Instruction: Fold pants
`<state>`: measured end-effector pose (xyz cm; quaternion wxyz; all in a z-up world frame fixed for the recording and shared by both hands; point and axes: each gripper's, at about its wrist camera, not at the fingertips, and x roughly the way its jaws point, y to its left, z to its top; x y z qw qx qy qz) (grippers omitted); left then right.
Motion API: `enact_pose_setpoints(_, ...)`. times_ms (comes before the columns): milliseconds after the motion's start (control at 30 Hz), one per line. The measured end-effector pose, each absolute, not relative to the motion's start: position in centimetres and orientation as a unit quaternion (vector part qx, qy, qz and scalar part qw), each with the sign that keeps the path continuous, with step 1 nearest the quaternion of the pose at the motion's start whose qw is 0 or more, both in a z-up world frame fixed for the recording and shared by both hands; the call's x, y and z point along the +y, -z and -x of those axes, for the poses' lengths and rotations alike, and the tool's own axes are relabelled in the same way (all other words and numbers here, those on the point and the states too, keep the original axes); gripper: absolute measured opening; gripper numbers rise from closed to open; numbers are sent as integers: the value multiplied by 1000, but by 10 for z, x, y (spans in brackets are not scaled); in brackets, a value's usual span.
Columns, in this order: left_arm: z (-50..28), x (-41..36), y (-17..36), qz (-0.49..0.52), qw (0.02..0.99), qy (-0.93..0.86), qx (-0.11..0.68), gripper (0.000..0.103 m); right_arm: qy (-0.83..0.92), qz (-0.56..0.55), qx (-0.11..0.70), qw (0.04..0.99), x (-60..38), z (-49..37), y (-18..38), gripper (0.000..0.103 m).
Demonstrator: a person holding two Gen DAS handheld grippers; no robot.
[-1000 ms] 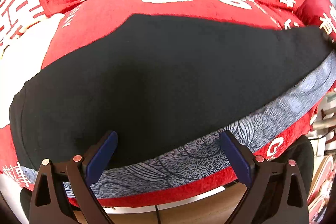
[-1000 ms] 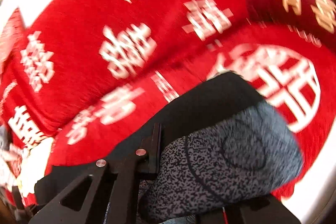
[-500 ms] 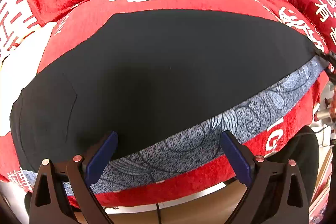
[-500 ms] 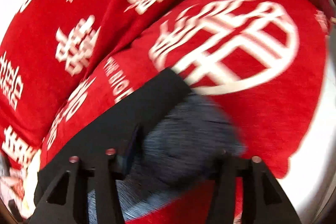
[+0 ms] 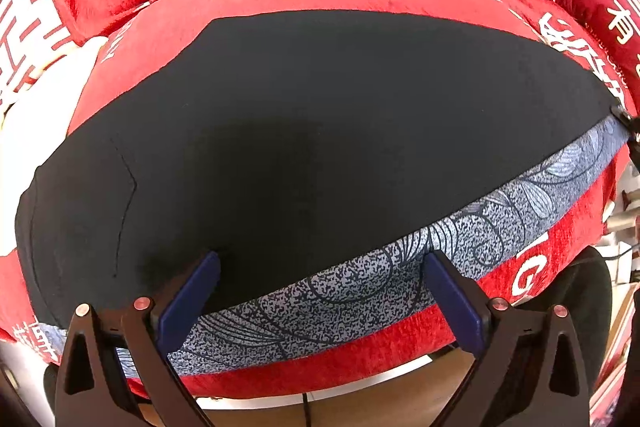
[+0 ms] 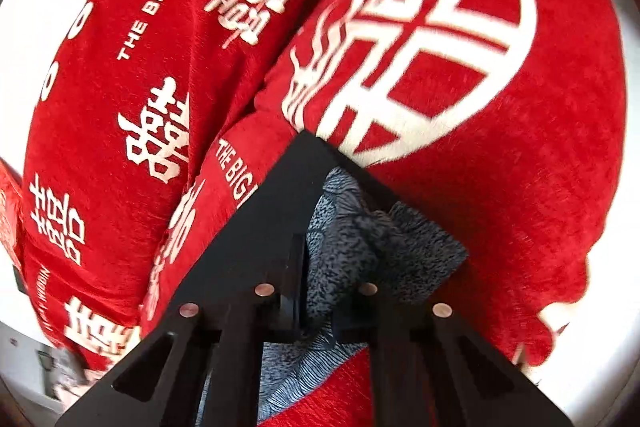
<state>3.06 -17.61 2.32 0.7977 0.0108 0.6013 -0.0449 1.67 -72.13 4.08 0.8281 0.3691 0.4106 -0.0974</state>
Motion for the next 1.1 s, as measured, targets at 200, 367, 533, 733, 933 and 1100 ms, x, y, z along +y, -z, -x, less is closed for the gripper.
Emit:
enact_pose_setpoints(200,-26,-188,-20,-52,796,49,600,101,135,-387,422,808,-732,-3,-24,35)
enact_pose_setpoints(367,-28,-177,-25,-10,801,45,597,101,209,-329,373,842,-726,28,-66,66)
enact_pose_setpoints(533,-29,-182,-22,-11,799,48,600,101,92,-291,392,868,-676,29,-68,66)
enact_pose_setpoints(733,-30,-181,-17,-29,796,48,603,101,58,-245,440,862,-646,-7,-36,67)
enact_pose_setpoints(933,-34,-167,-35,11,811,28,584,101,81,-122,447,882,-601,-19,-67,71)
enact_pose_setpoints(1100,-73,-183,-35,9,816,-21,577,101,-69,23,478,876,-467,-41,-58,85)
